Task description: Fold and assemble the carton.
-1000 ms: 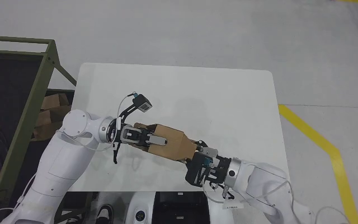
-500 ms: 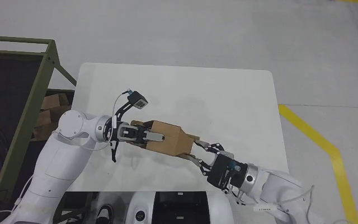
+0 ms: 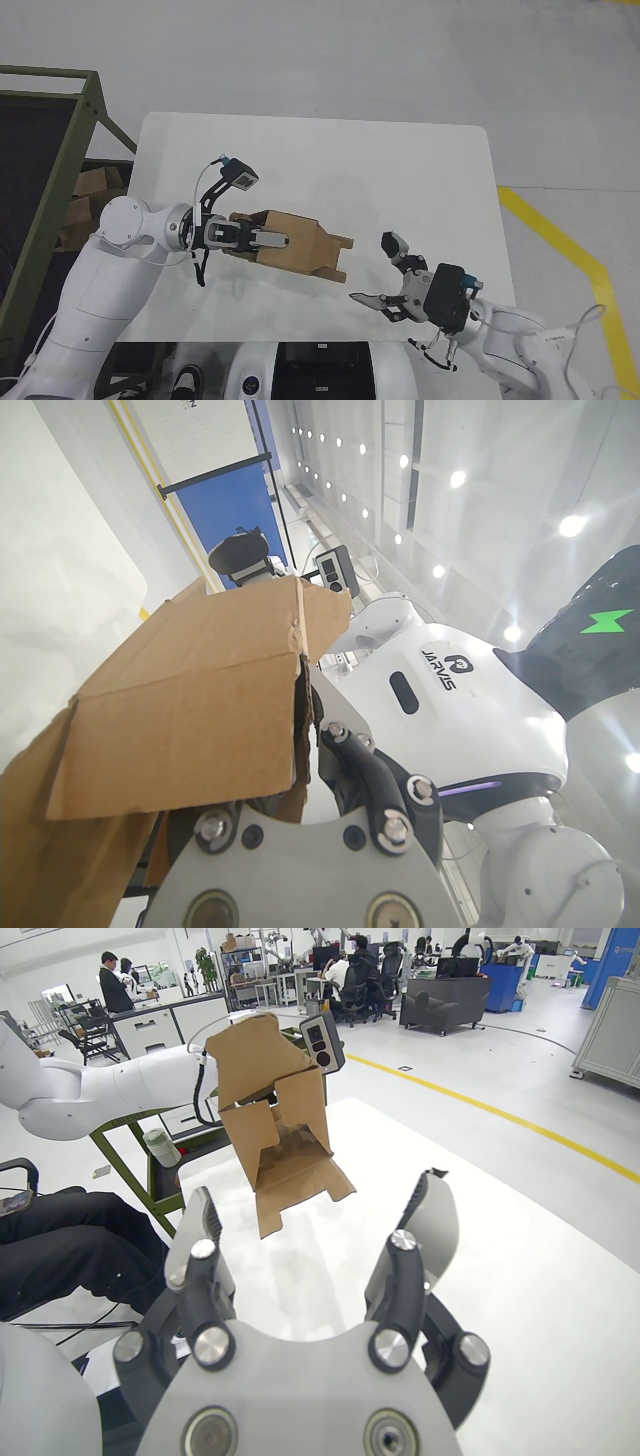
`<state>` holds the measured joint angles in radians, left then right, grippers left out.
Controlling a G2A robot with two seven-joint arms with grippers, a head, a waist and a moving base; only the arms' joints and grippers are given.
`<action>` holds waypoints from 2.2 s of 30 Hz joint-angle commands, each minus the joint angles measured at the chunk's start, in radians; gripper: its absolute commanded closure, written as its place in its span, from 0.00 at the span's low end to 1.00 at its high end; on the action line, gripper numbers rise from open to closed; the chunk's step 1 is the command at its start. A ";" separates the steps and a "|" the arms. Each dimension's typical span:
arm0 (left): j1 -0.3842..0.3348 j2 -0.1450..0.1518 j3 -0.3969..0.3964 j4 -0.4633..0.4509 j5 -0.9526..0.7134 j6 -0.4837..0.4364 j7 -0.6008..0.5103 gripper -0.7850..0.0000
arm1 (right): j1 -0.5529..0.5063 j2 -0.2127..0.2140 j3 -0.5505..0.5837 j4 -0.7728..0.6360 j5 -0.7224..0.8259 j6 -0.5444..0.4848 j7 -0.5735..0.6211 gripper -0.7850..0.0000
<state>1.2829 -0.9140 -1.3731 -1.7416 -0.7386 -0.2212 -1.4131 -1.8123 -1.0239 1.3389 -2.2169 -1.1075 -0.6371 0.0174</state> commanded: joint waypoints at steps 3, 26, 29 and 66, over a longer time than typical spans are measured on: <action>0.004 0.000 -0.002 -0.006 0.005 -0.015 0.000 1.00 | 0.000 0.000 0.000 0.000 0.001 0.000 0.000 0.00; 0.026 0.001 -0.024 -0.020 0.024 -0.046 0.003 1.00 | 0.372 -0.015 -0.242 0.337 0.797 -0.181 0.452 0.00; 0.022 0.000 -0.017 -0.020 0.027 -0.045 0.005 1.00 | 0.398 -0.017 -0.255 0.350 0.820 -0.193 0.463 0.00; 0.016 -0.004 0.003 -0.010 0.068 -0.067 0.026 1.00 | 0.309 0.008 -0.088 -0.029 0.642 0.236 0.508 0.00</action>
<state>1.3000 -0.9177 -1.3725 -1.7522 -0.6719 -0.2867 -1.3873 -1.5006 -1.0170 1.2460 -2.2323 -0.4620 -0.4159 0.5133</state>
